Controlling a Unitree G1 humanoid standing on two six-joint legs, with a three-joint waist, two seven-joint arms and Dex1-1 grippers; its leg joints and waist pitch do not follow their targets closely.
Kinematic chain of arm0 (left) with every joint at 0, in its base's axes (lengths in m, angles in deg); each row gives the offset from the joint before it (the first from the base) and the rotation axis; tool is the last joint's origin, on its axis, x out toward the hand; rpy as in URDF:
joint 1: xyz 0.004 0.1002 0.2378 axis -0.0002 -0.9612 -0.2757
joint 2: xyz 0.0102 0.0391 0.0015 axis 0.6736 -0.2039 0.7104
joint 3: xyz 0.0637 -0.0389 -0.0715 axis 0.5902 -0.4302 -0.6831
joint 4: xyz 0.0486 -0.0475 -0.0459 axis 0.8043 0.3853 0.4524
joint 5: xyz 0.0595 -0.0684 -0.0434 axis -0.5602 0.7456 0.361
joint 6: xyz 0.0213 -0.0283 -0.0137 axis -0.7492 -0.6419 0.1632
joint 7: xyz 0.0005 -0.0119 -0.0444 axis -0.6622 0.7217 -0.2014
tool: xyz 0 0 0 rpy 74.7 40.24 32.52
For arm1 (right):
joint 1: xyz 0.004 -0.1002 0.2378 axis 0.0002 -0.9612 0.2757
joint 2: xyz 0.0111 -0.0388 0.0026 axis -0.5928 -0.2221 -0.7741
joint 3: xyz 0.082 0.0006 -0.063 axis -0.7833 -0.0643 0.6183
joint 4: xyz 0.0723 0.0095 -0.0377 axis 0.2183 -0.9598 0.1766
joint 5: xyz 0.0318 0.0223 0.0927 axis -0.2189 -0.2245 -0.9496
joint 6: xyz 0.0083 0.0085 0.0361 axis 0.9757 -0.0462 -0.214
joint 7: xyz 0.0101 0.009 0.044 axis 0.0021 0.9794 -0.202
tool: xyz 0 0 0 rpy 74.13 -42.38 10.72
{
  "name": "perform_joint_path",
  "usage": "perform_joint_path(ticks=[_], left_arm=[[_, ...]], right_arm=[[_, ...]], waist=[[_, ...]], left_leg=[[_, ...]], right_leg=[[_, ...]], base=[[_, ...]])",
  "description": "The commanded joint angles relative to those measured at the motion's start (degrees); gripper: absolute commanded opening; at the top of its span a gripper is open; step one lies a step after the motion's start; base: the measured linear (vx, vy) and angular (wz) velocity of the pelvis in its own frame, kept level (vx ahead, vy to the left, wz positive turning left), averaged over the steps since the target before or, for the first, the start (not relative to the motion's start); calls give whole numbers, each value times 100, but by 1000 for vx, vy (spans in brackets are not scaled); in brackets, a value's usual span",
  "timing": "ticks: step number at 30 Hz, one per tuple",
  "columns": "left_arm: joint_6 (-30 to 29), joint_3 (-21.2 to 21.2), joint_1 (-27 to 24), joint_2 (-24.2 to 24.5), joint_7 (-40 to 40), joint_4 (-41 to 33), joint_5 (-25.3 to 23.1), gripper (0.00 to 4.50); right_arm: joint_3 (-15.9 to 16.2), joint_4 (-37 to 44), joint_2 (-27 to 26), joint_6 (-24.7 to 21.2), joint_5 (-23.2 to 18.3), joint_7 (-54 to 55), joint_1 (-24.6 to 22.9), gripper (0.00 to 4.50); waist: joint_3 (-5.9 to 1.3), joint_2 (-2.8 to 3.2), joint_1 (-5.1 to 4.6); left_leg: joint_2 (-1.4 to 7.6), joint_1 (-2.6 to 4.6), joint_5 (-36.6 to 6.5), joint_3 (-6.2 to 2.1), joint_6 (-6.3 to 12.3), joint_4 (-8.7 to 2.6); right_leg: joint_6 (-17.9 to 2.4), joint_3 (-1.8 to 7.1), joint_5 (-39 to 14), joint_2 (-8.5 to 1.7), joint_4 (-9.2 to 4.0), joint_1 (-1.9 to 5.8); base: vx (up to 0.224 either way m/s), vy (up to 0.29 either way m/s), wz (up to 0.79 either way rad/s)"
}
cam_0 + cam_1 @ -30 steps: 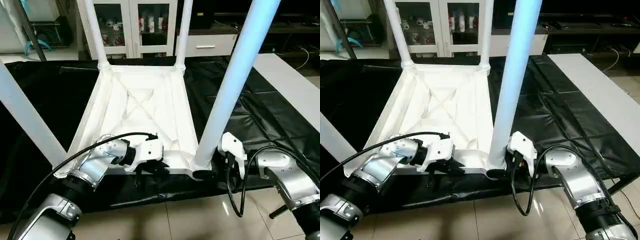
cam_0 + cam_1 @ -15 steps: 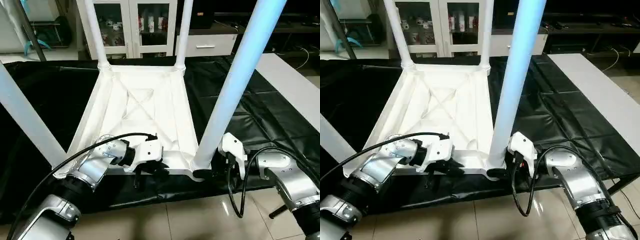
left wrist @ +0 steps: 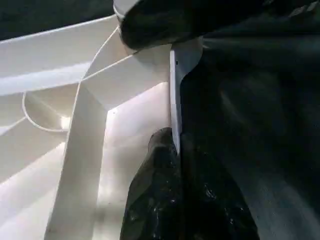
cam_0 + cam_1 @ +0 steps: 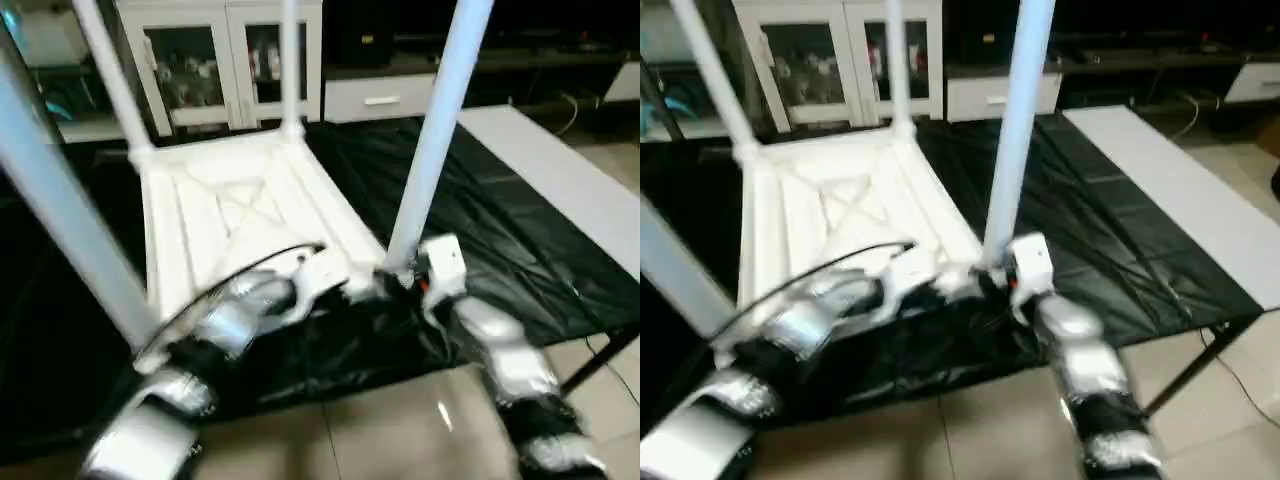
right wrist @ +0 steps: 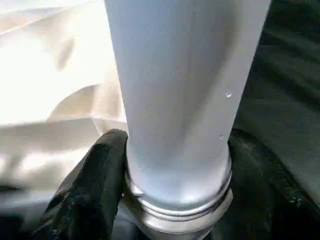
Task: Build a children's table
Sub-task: Rotate leg to tighten
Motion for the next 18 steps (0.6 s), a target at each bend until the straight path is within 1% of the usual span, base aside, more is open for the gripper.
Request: perform_joint_path(ticks=[1,2,3,4,5,6,7,8,9,10,11,12,13,14,15,16,17,18], left_arm=[[159,-536,127,-274,-1558,461,75,0],[164,-539,133,-278,-1571,469,74,0],[196,-557,171,-308,-1657,522,68,0],[285,-512,209,-307,-1659,576,30,0],[336,-499,223,-306,-1659,601,23,0],[411,-488,219,-293,-1628,602,25,0],[470,-506,209,-279,-1621,594,43,0],[500,-517,210,-274,-1631,609,44,0],[600,-517,198,-246,-1584,619,39,0],[809,-512,172,-193,-1431,644,58,0],[902,-487,140,-162,-1269,620,76,0],[917,-483,135,-156,-1241,616,79,0],[1036,-440,76,-118,-973,565,120,0],[1047,-416,-2,-79,-649,485,195,0],[1053,-384,-115,-31,-214,370,298,0],[1076,-372,-191,9,40,287,367,0],[1076,-372,-191,9,40,287,367,0],[1027,-373,-238,57,145,238,385,0]], right_arm=[[-27,-571,-657,48,-173,738,93,264],[-24,-583,-671,56,-169,750,101,264],[-6,-664,-762,103,-144,827,157,264],[137,-738,-894,264,-96,569,226,264],[184,-724,-947,323,-85,426,236,264],[212,-659,-954,381,-60,351,225,264],[213,-562,-933,437,-69,231,200,264],[202,-515,-920,485,-57,196,186,264],[168,-387,-869,586,-45,124,141,264],[129,-222,-729,775,44,202,76,264],[137,-112,-650,812,70,189,29,320],[138,-93,-636,818,74,187,21,320],[157,58,-515,846,104,180,-46,334],[139,246,-387,814,83,120,-127,340],[109,507,-217,769,47,35,-244,351],[55,709,-106,700,-9,-20,-338,363],[55,709,-106,700,-9,-20,-338,363],[-13,902,-4,620,-80,-96,-431,377]], waist=[[-160,-103,-43],[-166,-99,-43],[-168,-87,-32],[-186,-100,-27],[-185,-93,-19],[-185,-93,-19],[-184,-95,-4],[-187,-98,2],[-183,-135,13],[-182,-131,36],[-197,-144,58],[-201,-141,76],[-201,-148,95],[-194,-142,74],[-196,-155,78],[-197,-151,77],[-195,-141,87],[-204,-143,81]], left_leg=[[50,73,-2621,-114,-63,-519],[50,72,-2599,-119,-44,-524],[54,54,-2578,-130,4,-540],[66,47,-2503,-125,53,-547],[74,23,-2392,-120,104,-566],[74,23,-2392,-120,104,-566],[76,15,-2292,-96,156,-566],[74,17,-2272,-87,178,-561],[74,15,-2231,-73,234,-553],[73,31,-2181,-56,271,-545],[75,38,-2036,-41,313,-534],[79,33,-1933,-39,340,-530],[82,25,-1823,-18,409,-528],[82,-37,-1738,-33,429,-546],[82,-71,-1614,-49,428,-561],[87,-93,-1514,-53,439,-564],[95,-79,-1508,-53,434,-562],[101,-57,-1514,-47,438,-550]], right_leg=[[-561,3,-3248,-34,-584,34],[-561,2,-3216,-37,-585,43],[-566,1,-3103,-39,-584,66],[-630,7,-2852,-39,-569,81],[-700,11,-2587,-37,-556,116],[-700,11,-2587,-37,-556,116],[-791,28,-2343,-32,-536,119],[-812,33,-2318,-34,-531,121],[-825,38,-2361,-45,-536,120],[-808,48,-2430,-53,-554,107],[-820,60,-2347,-56,-543,112],[-832,64,-2264,-59,-531,121],[-850,71,-2160,-58,-522,127],[-832,64,-2123,-58,-494,166],[-796,52,-2095,-67,-485,217],[-760,45,-2120,-70,-478,220],[-773,48,-2112,-77,-480,209],[-811,54,-2081,-70,-480,183]], base=[[0,0,0],[0,0,0],[0,0,0],[0,0,0],[0,0,0],[0,0,0],[0,0,0],[0,0,0],[0,0,0],[0,0,0],[0,0,0],[0,0,0],[0,0,0],[0,0,0],[0,0,0],[0,0,0],[0,0,0],[0,0,0]])
